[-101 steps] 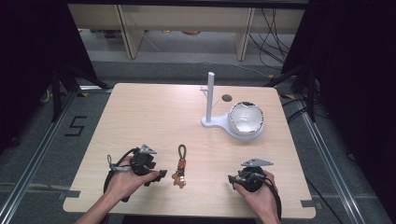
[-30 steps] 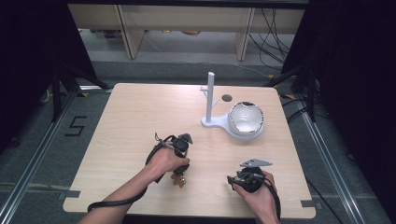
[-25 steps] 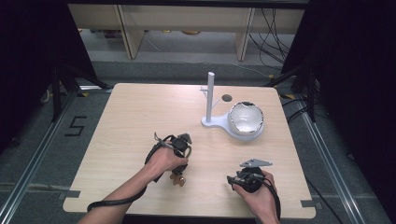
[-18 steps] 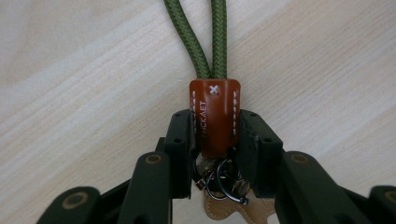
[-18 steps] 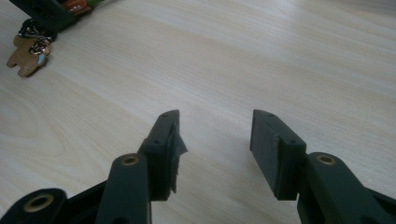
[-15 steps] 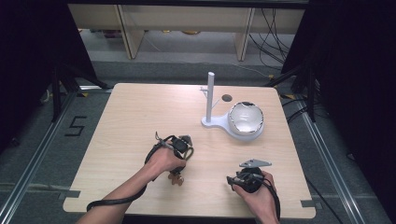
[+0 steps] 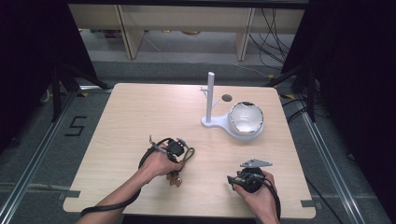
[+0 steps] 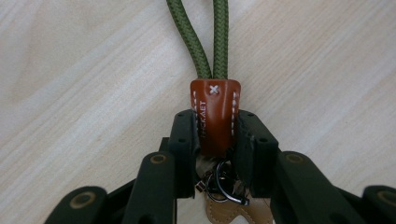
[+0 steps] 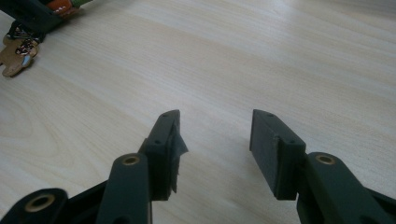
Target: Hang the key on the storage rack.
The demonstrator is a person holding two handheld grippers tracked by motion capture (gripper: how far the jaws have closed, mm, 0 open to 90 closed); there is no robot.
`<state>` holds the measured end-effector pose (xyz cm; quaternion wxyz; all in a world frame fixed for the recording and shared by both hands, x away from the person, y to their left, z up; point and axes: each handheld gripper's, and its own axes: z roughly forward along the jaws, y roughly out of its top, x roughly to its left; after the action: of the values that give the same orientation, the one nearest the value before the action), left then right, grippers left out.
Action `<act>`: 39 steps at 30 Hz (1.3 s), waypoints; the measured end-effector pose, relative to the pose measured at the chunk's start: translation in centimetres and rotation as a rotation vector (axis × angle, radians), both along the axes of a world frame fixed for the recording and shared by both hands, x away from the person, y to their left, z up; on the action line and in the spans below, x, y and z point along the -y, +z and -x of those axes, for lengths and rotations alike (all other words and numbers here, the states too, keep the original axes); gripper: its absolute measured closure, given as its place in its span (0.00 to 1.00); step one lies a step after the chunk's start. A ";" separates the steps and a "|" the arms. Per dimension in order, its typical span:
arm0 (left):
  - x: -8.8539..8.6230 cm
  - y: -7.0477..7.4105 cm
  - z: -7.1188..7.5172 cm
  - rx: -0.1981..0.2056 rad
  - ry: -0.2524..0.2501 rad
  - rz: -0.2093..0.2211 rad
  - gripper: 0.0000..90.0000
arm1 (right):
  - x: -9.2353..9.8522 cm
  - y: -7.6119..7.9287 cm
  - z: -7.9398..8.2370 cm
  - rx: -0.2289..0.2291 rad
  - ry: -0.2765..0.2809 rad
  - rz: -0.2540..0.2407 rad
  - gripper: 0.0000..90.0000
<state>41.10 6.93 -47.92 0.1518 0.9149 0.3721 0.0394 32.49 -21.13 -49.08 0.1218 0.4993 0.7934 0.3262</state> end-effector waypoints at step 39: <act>-5.5 -0.9 4.8 0.455 0.019 0.429 0.77 | 1.2 -0.4 0.4 0.139 -0.039 -0.015 0.62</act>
<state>36.27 12.42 -48.84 0.4204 0.8261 0.3370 0.1651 32.11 -22.29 -49.44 0.1790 0.4916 0.7708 0.3635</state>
